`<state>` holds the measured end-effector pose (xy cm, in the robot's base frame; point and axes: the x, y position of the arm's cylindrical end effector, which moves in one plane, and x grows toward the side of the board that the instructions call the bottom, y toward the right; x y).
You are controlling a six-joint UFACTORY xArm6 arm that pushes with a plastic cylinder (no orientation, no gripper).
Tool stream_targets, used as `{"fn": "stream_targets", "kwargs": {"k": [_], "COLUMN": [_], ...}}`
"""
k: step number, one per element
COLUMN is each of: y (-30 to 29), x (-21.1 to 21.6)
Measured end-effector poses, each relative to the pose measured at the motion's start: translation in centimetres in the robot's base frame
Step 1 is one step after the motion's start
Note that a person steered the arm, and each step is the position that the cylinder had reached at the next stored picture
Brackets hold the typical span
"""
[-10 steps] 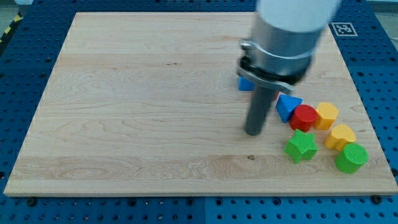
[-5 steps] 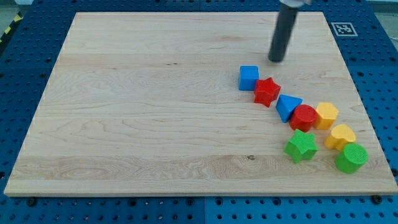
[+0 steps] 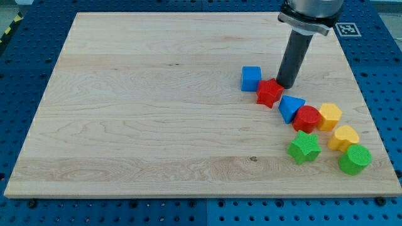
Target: Slide the red star to the center
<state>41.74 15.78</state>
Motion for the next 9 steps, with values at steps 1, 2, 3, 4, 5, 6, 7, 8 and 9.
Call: {"fn": "stream_targets", "kwargs": {"k": [1, 2, 3, 4, 5, 6, 7, 8, 9], "y": [0.4, -1.4, -3.4, -4.2, -5.4, -7.3, -9.9, -12.8, -14.0], "x": [0.5, 3.3, 5.4, 5.4, 5.0, 4.0, 3.2, 1.2, -1.7]}}
